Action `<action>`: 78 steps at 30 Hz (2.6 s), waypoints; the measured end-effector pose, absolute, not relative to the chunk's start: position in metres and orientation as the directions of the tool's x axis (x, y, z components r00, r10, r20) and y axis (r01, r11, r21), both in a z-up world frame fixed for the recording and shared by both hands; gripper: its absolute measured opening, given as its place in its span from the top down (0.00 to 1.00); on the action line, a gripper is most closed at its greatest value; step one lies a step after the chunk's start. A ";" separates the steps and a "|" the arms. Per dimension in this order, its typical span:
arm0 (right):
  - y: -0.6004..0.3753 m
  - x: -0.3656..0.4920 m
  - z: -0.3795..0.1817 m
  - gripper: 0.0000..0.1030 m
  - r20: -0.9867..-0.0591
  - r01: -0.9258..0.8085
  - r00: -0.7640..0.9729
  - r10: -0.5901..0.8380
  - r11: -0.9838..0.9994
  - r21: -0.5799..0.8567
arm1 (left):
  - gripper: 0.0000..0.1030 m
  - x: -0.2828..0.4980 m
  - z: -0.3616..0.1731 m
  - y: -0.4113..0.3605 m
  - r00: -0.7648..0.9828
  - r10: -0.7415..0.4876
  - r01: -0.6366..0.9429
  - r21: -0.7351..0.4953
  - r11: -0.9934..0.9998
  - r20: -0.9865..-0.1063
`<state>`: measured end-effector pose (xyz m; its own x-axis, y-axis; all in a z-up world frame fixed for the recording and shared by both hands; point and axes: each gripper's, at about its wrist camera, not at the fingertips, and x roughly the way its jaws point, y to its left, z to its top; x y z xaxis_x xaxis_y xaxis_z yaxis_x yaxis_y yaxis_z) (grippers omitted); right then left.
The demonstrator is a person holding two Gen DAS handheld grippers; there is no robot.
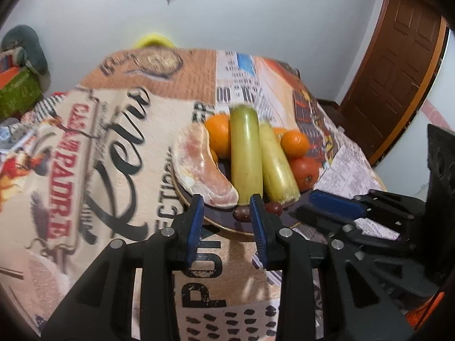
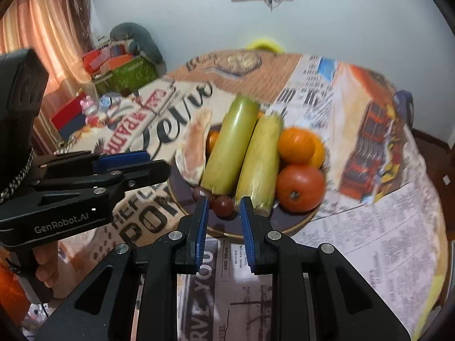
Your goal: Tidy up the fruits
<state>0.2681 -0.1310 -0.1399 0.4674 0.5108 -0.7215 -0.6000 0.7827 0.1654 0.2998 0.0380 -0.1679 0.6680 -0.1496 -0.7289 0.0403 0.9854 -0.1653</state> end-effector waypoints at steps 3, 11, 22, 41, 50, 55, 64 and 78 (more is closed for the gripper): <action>-0.141 0.258 -0.113 0.80 -0.679 -0.591 0.521 0.517 0.793 0.150 | 0.68 0.283 -0.143 0.038 0.724 -0.106 0.025 -0.127 0.992 -0.682; -0.166 0.216 -0.044 0.80 -0.548 -0.575 0.640 0.539 0.809 0.124 | 0.68 0.222 -0.073 0.033 0.848 -0.017 -0.002 -0.034 0.999 -0.529; -0.188 0.142 0.025 0.79 -0.358 -0.560 0.755 0.550 0.824 0.085 | 0.65 0.131 -0.002 0.020 0.942 0.020 -0.022 -0.004 1.000 -0.336; -0.202 0.087 0.050 0.17 -0.157 -0.440 0.881 0.447 0.894 0.082 | 0.10 0.050 0.042 0.010 0.985 0.023 -0.027 -0.023 0.999 -0.169; -0.203 0.075 0.050 0.00 -0.126 -0.403 0.905 0.407 0.913 0.058 | 0.01 0.045 0.037 0.010 0.987 0.027 -0.033 -0.035 0.999 -0.160; -0.204 0.071 0.048 0.00 -0.128 -0.399 0.906 0.402 0.915 0.051 | 0.01 0.045 0.035 0.011 0.986 0.035 -0.041 -0.035 0.999 -0.160; -0.206 0.068 0.047 0.00 -0.129 -0.398 0.907 0.401 0.916 0.044 | 0.01 0.046 0.034 0.010 0.986 0.030 -0.036 -0.032 0.999 -0.162; -0.207 0.064 0.049 0.00 -0.125 -0.400 0.907 0.402 0.916 0.042 | 0.00 0.043 0.035 0.009 0.988 0.013 -0.019 -0.037 0.999 -0.157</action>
